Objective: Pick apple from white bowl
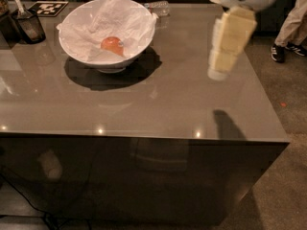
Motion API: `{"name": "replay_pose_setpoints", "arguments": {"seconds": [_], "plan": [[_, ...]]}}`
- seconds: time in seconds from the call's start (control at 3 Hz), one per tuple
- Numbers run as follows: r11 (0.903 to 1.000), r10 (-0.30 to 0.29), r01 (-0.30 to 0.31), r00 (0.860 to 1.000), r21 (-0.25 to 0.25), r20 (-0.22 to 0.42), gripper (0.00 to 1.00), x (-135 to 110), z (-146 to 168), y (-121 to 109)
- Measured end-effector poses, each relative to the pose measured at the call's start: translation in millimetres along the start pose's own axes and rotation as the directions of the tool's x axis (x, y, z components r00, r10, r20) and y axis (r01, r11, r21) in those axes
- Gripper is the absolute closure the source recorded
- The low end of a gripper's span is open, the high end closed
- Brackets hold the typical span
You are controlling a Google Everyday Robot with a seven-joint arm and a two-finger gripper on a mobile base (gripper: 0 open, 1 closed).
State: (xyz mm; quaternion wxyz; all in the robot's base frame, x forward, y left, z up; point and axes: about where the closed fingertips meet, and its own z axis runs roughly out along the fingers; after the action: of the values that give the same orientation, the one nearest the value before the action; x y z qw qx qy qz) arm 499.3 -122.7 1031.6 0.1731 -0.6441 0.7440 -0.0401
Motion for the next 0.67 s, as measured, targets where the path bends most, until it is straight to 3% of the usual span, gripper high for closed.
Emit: {"name": "replay_pose_setpoints", "arguments": {"seconds": [0.33, 0.67], "plan": [[0.9963, -0.074, 0.072, 0.996, 0.047, 0.050, 0.00, -60.0, -5.4, -44.4], [0.9910, -0.100, 0.089, 0.989, 0.100, 0.106, 0.00, -85.1, -18.6, -55.0]]}}
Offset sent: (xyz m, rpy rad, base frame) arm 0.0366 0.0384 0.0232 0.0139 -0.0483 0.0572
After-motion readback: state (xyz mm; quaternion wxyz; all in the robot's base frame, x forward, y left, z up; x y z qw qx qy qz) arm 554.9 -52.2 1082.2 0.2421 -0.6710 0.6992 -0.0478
